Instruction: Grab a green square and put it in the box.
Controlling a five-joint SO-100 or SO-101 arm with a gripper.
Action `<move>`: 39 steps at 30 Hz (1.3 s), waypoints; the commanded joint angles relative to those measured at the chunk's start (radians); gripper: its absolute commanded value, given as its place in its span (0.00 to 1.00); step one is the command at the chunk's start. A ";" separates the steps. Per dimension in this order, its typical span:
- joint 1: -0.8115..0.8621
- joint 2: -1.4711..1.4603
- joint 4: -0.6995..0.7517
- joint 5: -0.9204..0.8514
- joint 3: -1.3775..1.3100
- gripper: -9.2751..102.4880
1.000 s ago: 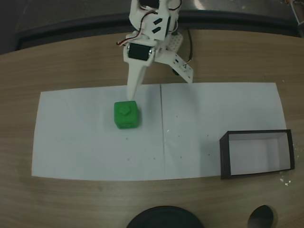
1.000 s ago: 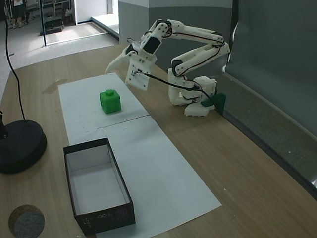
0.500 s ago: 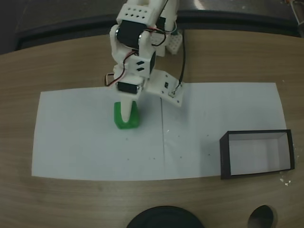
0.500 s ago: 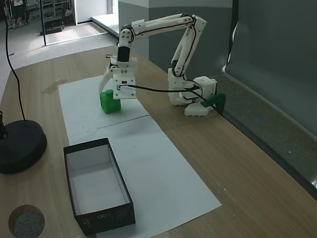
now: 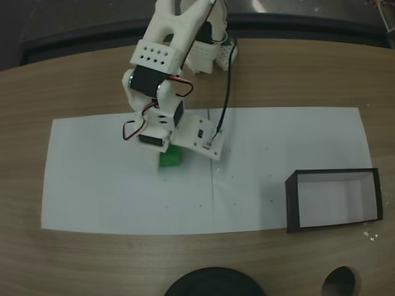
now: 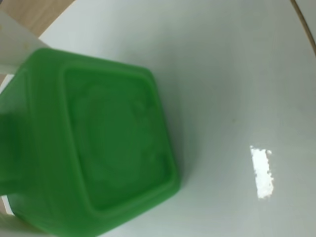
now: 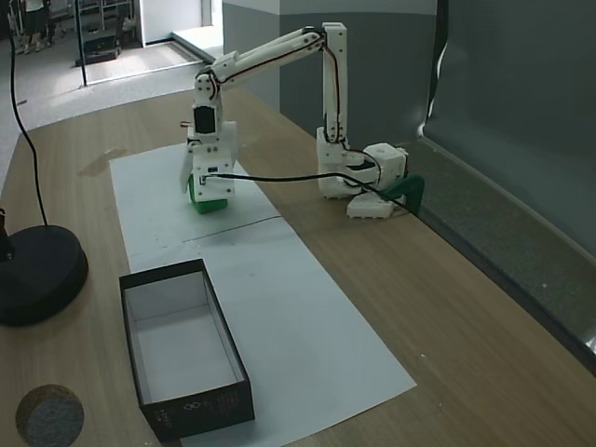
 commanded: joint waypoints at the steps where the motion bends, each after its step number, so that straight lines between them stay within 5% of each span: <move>1: -0.009 -0.003 -0.009 -0.003 -0.025 0.20; 11: -0.193 0.126 0.008 0.040 -0.192 0.19; 21: -0.589 0.400 -0.002 0.048 -0.463 0.19; 28: -0.845 0.344 -0.064 0.049 -0.537 0.19; 39: -0.934 0.038 -0.313 0.049 -0.540 0.19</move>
